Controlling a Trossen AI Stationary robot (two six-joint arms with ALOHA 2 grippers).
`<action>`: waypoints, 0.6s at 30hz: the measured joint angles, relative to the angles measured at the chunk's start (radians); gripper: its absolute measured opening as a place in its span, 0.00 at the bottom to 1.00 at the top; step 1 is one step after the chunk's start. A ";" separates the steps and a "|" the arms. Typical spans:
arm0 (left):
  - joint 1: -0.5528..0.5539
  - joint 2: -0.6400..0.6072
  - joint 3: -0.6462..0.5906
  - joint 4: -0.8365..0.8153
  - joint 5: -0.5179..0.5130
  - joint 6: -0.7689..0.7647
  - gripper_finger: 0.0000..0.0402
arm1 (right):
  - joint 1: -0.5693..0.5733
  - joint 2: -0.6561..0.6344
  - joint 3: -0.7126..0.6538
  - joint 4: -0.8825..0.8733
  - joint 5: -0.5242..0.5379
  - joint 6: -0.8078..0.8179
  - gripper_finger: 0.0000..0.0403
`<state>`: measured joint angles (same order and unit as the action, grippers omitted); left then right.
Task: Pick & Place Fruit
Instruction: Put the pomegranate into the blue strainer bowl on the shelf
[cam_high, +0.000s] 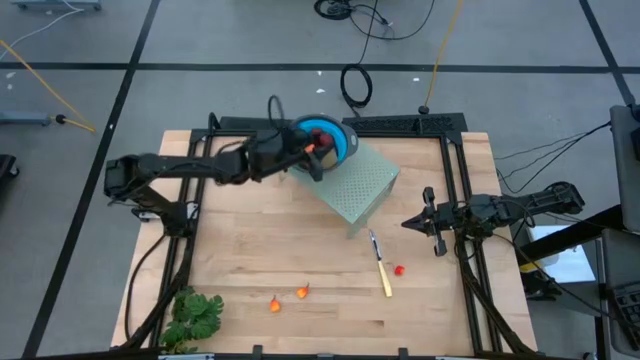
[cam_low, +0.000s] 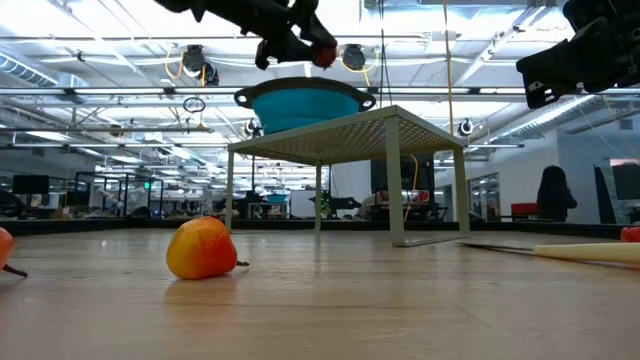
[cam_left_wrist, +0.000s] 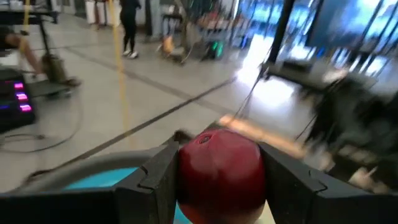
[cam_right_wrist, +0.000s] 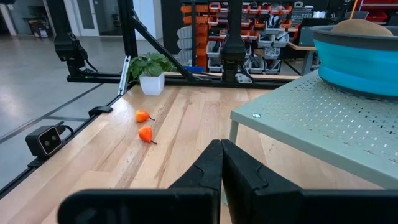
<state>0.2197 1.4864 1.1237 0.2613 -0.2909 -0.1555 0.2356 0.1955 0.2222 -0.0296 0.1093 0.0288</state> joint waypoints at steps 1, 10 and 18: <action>0.010 0.000 0.032 -0.075 0.000 0.025 0.46 | 0.000 0.000 0.000 0.000 0.001 0.000 0.00; 0.101 0.000 0.216 -0.453 -0.030 0.150 0.46 | 0.000 0.000 0.000 0.000 0.003 0.000 0.00; 0.158 0.000 0.249 -0.529 -0.032 0.154 0.46 | 0.000 0.000 0.000 0.001 0.003 0.000 0.00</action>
<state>0.3781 1.4864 1.3724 -0.2681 -0.3232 -0.0017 0.2352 0.1955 0.2223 -0.0288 0.1127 0.0291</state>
